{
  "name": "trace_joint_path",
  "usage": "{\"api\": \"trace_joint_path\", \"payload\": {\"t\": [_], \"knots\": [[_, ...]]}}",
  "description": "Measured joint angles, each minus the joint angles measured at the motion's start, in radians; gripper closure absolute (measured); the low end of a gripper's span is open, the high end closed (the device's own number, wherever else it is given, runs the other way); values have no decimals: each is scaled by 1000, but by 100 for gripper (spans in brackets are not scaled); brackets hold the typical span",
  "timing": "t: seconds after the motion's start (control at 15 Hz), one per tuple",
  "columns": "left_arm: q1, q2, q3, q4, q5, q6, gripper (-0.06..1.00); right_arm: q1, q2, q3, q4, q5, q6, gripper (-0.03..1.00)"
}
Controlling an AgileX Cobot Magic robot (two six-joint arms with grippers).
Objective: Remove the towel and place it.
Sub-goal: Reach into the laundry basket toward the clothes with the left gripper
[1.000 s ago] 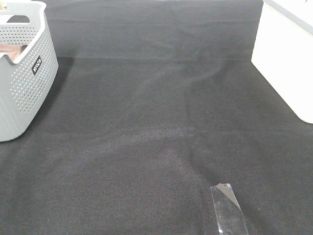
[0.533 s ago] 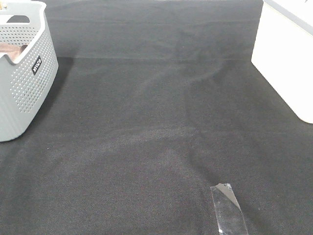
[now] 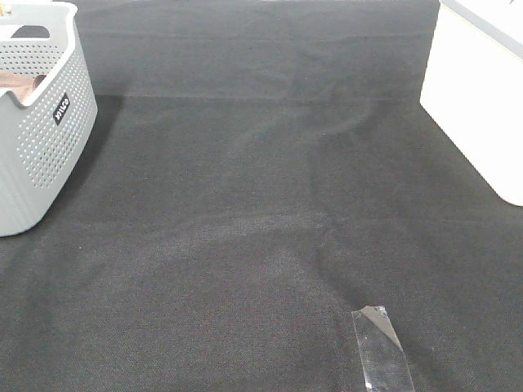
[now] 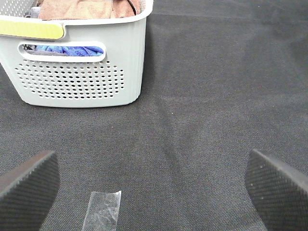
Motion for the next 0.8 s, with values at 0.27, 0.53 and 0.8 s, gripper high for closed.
{"api": "trace_joint_path", "payload": {"t": [0.27, 0.53, 0.8], "knots": [[0, 0, 0, 0, 0, 1, -5, 0, 0, 0, 0, 0, 0, 26], [0, 0, 0, 0, 0, 1, -5, 0, 0, 0, 0, 0, 0, 26], [0, 0, 0, -17, 0, 2, -5, 0, 0, 0, 0, 0, 0, 26]]}}
